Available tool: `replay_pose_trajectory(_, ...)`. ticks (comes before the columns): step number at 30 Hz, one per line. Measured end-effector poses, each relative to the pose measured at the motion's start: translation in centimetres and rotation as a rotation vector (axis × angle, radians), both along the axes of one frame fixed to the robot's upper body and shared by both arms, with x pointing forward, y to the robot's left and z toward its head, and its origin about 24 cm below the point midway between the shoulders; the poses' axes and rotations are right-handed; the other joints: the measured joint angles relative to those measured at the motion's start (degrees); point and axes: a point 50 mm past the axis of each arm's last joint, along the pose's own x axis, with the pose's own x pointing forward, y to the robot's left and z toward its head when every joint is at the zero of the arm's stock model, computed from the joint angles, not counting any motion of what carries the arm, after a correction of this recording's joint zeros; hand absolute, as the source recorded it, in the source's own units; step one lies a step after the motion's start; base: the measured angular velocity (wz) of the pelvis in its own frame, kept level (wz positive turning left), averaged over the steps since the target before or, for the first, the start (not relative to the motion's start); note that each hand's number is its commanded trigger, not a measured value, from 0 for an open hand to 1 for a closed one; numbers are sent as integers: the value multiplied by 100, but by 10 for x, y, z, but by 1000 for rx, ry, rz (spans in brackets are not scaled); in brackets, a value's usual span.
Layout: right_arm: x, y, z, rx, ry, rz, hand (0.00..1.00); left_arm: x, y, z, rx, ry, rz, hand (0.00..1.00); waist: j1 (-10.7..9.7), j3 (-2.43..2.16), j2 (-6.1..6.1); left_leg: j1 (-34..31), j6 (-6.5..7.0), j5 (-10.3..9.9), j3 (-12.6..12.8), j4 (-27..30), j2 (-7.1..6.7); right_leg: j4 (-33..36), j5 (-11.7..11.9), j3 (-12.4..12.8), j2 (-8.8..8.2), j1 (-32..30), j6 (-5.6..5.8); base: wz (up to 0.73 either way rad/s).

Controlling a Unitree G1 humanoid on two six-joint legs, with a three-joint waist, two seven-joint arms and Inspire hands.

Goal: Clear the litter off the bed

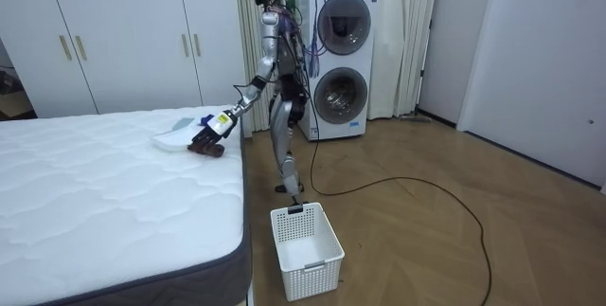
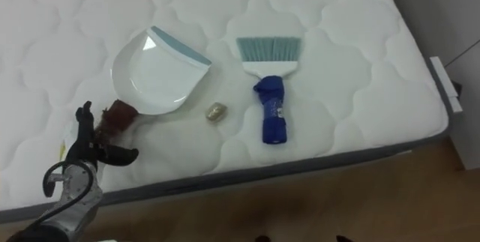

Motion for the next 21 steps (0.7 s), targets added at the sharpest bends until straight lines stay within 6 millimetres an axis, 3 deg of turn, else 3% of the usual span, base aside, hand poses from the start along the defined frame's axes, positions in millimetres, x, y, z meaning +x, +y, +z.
replay_pose_trajectory(5,-2,0,-1,-27,18,32,0,12,12,11,20,-13,17,0,-61,14,1,-318,16,-11,24,248,4,268,-67,-25,-55,-303,-27,6)
replay_pose_trajectory(11,-5,-8,1,-87,54,91,0,25,16,24,22,-50,31,0,-122,105,69,-546,64,-47,177,508,20,542,-167,71,-99,-563,-21,-1)
replay_pose_trajectory(21,-13,-10,-1,-94,106,116,0,26,19,24,22,-31,19,0,-193,120,95,-699,73,-200,245,701,36,882,-197,243,-87,-857,-41,-7)
